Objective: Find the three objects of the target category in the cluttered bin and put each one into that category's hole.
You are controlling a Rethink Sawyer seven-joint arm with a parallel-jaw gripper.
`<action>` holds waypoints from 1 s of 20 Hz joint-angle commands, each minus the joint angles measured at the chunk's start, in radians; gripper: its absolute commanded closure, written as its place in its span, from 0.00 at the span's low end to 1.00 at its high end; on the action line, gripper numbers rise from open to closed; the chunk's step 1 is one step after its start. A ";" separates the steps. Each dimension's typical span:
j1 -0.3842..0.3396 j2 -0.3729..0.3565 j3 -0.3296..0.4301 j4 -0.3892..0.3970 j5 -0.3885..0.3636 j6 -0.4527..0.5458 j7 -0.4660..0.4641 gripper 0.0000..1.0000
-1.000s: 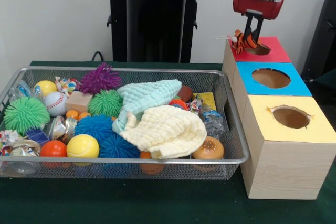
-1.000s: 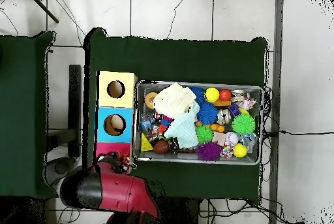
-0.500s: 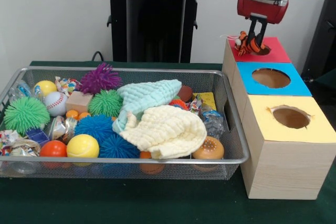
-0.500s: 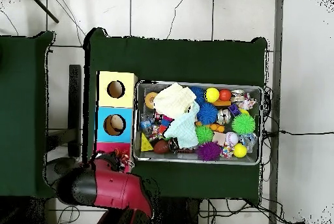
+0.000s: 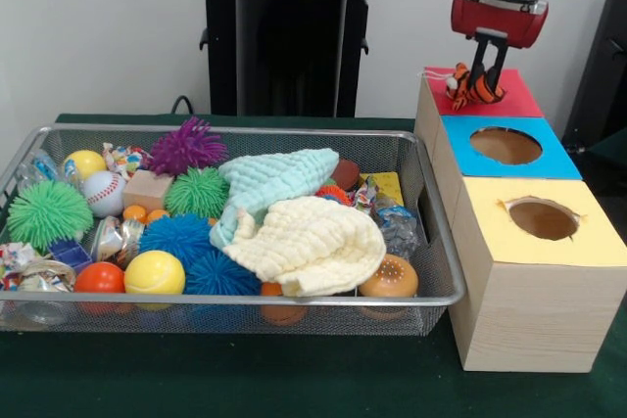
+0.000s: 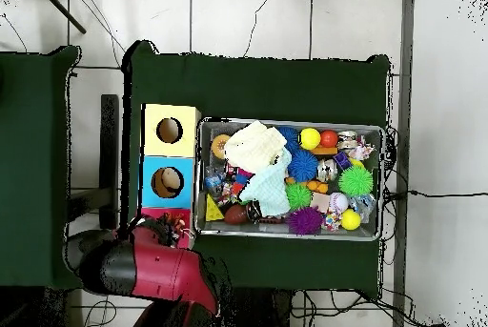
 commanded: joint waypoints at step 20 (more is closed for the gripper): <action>0.030 0.083 -0.013 -0.077 0.089 0.079 0.252 0.00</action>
